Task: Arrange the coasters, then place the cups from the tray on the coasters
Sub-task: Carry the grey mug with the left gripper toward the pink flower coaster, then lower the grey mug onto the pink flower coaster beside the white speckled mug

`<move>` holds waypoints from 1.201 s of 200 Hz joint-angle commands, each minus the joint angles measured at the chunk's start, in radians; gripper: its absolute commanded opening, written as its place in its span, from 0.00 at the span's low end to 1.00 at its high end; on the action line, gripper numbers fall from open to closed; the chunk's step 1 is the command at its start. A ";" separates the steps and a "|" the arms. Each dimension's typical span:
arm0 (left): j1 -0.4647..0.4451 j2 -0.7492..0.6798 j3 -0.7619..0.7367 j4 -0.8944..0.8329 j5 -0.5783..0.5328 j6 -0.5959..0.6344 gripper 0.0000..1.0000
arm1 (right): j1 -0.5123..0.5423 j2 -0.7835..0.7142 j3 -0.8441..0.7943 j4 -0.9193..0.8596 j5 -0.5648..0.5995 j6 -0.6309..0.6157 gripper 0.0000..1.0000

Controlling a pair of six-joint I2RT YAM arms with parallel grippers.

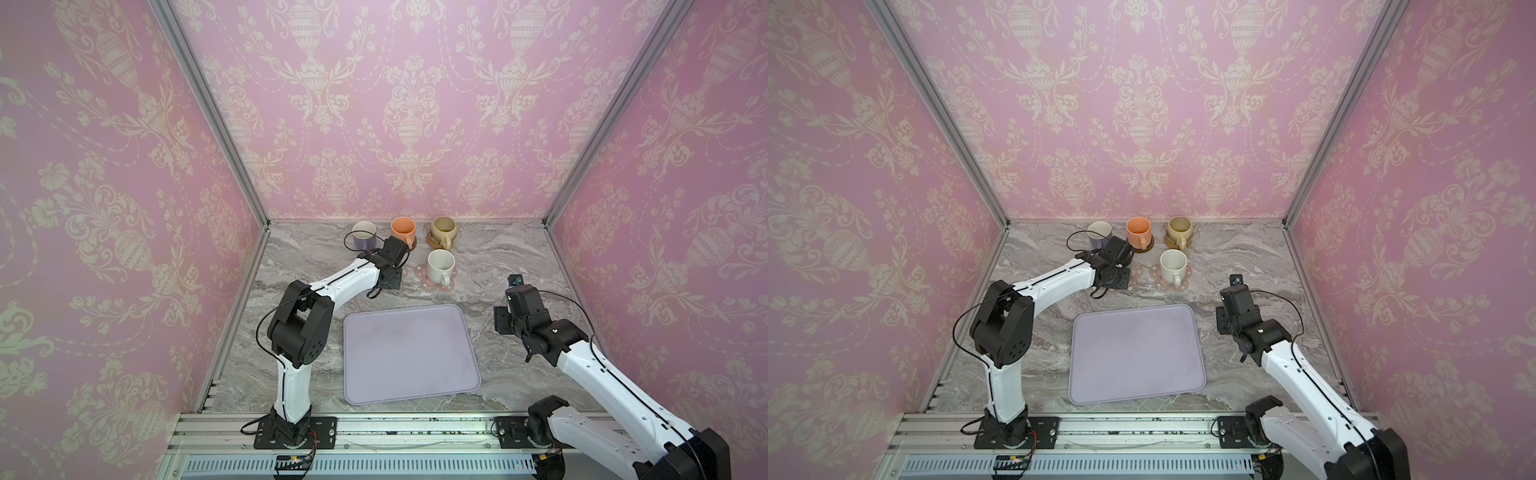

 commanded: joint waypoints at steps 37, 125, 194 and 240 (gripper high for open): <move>0.011 0.005 0.053 0.070 -0.021 0.062 0.00 | -0.007 0.002 0.002 0.008 -0.016 0.001 0.67; 0.013 0.013 0.032 0.054 -0.026 0.046 0.00 | -0.009 0.007 0.003 0.011 -0.034 0.019 0.68; 0.013 0.002 -0.018 0.058 -0.018 0.024 0.20 | -0.009 0.009 0.005 0.009 -0.040 0.030 0.69; 0.013 0.001 -0.027 0.059 -0.005 0.011 0.26 | -0.009 0.003 0.007 0.007 -0.044 0.041 0.69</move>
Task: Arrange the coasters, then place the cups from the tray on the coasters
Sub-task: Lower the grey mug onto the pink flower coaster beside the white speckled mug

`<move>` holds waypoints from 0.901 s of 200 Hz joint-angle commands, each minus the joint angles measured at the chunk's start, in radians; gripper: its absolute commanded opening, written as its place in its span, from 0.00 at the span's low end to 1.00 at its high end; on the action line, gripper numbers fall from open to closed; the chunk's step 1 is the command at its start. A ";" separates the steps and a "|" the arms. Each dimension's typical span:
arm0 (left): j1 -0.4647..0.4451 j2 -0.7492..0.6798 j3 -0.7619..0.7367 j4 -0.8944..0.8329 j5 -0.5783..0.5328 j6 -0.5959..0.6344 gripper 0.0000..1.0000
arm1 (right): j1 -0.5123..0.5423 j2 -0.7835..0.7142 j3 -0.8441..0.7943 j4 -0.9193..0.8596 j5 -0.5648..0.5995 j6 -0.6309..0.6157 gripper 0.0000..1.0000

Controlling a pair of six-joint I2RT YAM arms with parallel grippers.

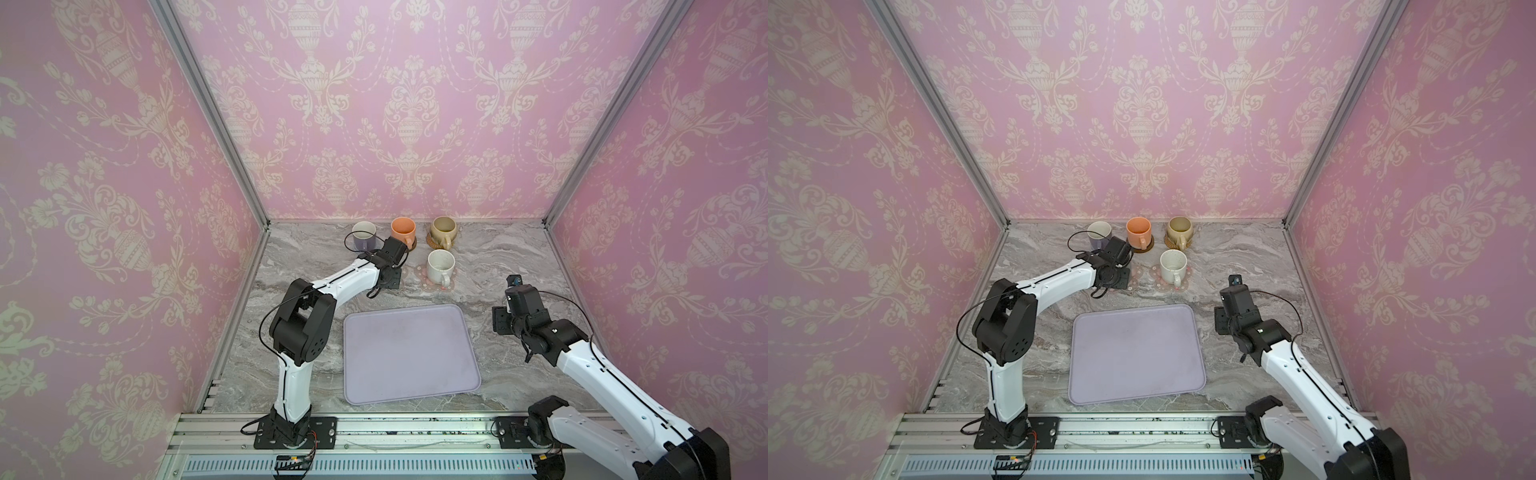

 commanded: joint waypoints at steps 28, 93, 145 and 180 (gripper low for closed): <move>0.001 -0.025 -0.015 0.023 0.017 -0.026 0.28 | -0.008 -0.006 0.011 -0.002 -0.009 0.030 0.70; 0.001 -0.050 -0.036 0.046 0.062 -0.052 0.32 | -0.008 -0.034 0.017 -0.021 -0.008 0.031 0.71; 0.001 -0.069 -0.053 0.051 0.080 -0.077 0.33 | -0.008 -0.050 0.023 -0.035 -0.012 0.036 0.71; 0.000 -0.087 -0.061 0.046 0.100 -0.097 0.34 | -0.010 -0.067 0.020 -0.042 -0.014 0.045 0.72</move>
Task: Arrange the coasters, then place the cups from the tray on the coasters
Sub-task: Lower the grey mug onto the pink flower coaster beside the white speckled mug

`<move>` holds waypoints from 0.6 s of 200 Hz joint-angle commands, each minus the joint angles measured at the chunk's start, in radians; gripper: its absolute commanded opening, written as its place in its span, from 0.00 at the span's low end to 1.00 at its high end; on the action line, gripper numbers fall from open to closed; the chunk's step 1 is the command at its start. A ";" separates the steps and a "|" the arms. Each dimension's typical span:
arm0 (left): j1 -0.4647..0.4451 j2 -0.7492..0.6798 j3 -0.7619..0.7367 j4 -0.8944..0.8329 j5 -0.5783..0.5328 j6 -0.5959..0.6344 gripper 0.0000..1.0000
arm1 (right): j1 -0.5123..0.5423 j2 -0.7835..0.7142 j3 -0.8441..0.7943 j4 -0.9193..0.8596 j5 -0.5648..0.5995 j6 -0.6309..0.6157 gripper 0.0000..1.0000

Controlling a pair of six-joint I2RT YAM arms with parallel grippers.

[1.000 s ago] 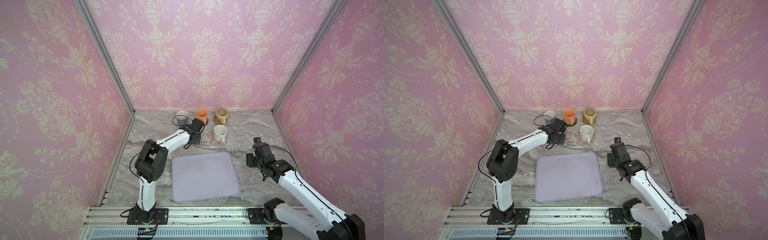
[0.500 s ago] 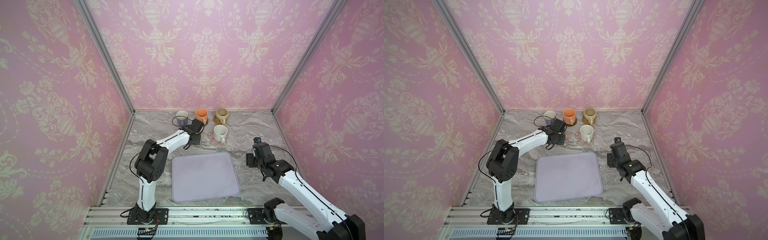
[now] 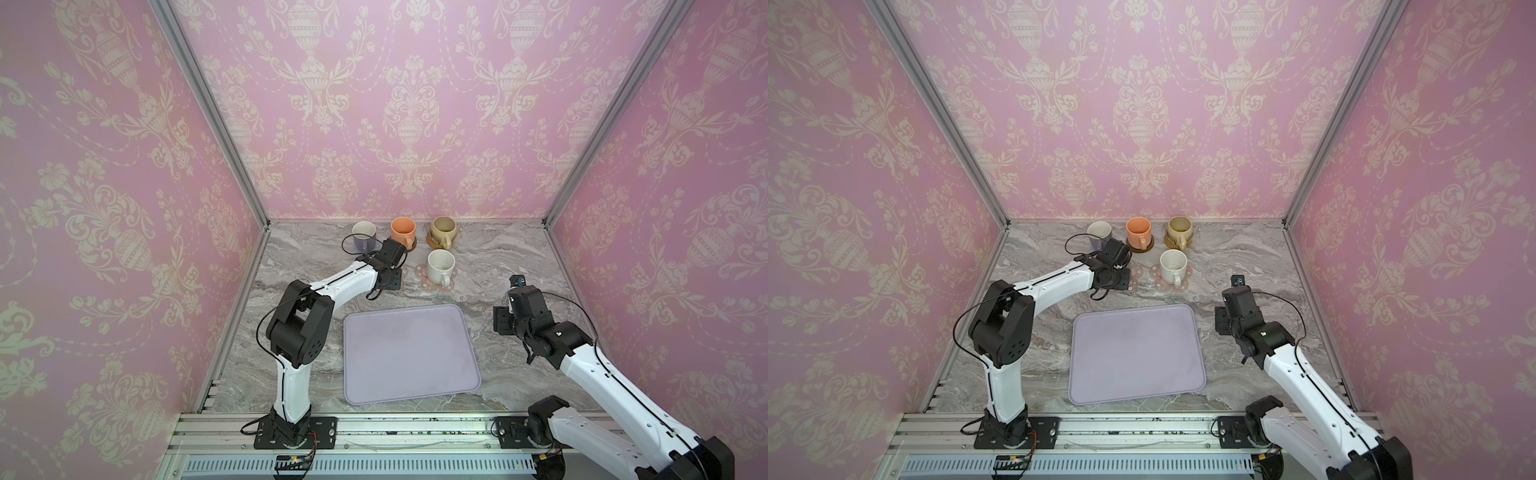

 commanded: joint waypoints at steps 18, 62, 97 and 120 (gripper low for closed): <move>0.001 -0.054 -0.023 0.000 0.061 -0.046 0.34 | -0.009 -0.034 0.014 -0.027 -0.010 0.026 0.72; 0.001 -0.070 -0.054 0.023 0.089 -0.075 0.35 | -0.008 -0.065 0.004 -0.045 -0.005 0.032 0.72; 0.001 -0.073 -0.063 0.032 0.118 -0.092 0.36 | -0.009 -0.087 -0.001 -0.055 -0.003 0.037 0.73; 0.001 -0.077 -0.070 0.033 0.116 -0.097 0.36 | -0.009 -0.095 -0.003 -0.061 -0.003 0.039 0.73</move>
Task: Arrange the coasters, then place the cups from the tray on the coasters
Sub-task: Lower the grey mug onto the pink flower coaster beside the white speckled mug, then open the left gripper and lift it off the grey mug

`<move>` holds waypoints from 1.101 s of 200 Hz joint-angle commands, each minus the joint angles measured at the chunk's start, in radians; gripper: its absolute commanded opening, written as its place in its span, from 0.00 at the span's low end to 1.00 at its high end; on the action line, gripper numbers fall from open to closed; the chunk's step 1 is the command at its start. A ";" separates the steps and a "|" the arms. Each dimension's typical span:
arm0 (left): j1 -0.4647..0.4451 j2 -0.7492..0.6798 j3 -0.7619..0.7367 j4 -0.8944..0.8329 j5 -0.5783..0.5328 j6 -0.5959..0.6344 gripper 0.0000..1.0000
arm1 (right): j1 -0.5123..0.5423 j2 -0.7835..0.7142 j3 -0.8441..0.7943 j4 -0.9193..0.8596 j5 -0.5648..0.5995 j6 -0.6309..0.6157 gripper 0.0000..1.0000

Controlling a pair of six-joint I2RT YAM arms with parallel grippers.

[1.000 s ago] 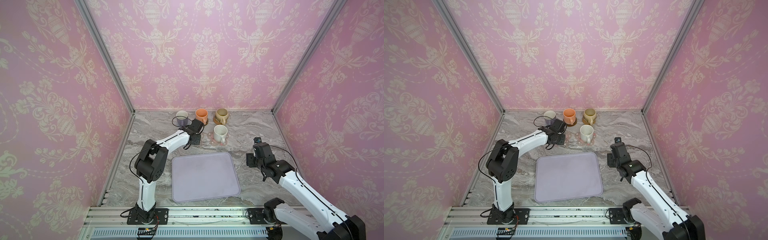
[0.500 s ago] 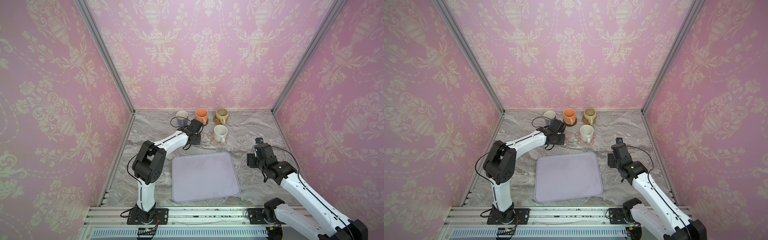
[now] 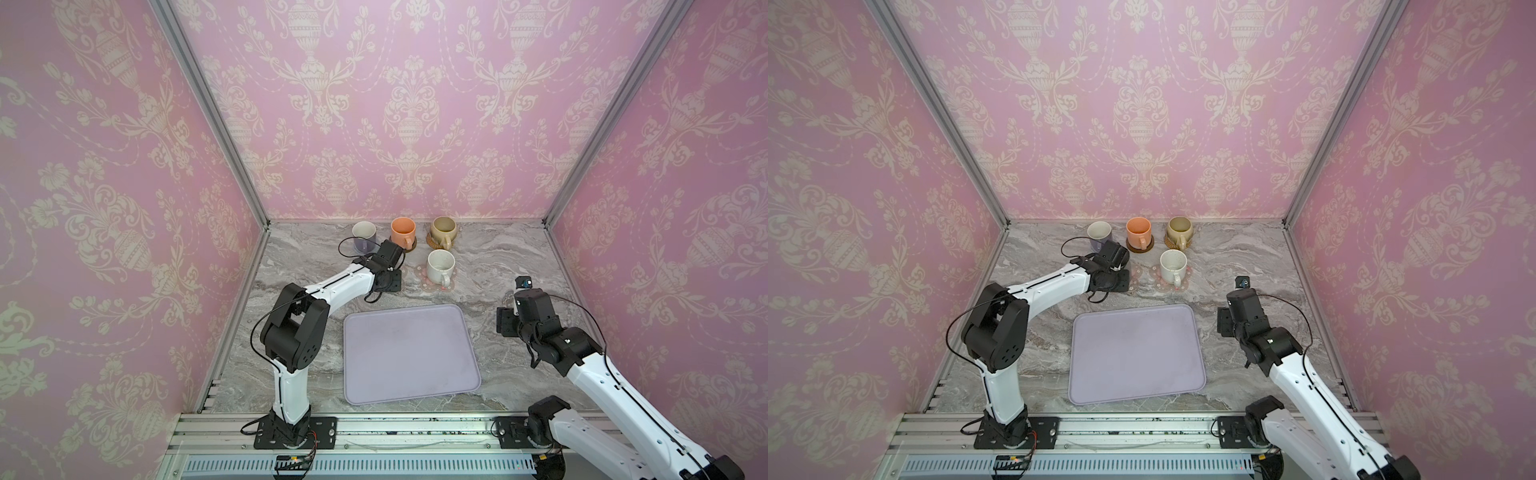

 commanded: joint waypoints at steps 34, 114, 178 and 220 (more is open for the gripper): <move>0.001 -0.073 -0.024 -0.011 0.012 -0.018 0.36 | -0.009 -0.031 -0.005 -0.035 0.006 0.019 0.73; 0.001 -0.254 -0.085 -0.047 -0.070 0.011 0.39 | -0.008 -0.036 -0.003 -0.034 0.001 0.025 0.74; 0.003 -0.380 -0.207 -0.047 -0.178 0.023 0.39 | -0.009 -0.039 0.004 -0.019 -0.033 0.038 0.74; 0.007 -0.479 -0.323 -0.056 -0.247 0.011 0.40 | -0.009 -0.026 0.008 -0.004 -0.054 0.039 0.75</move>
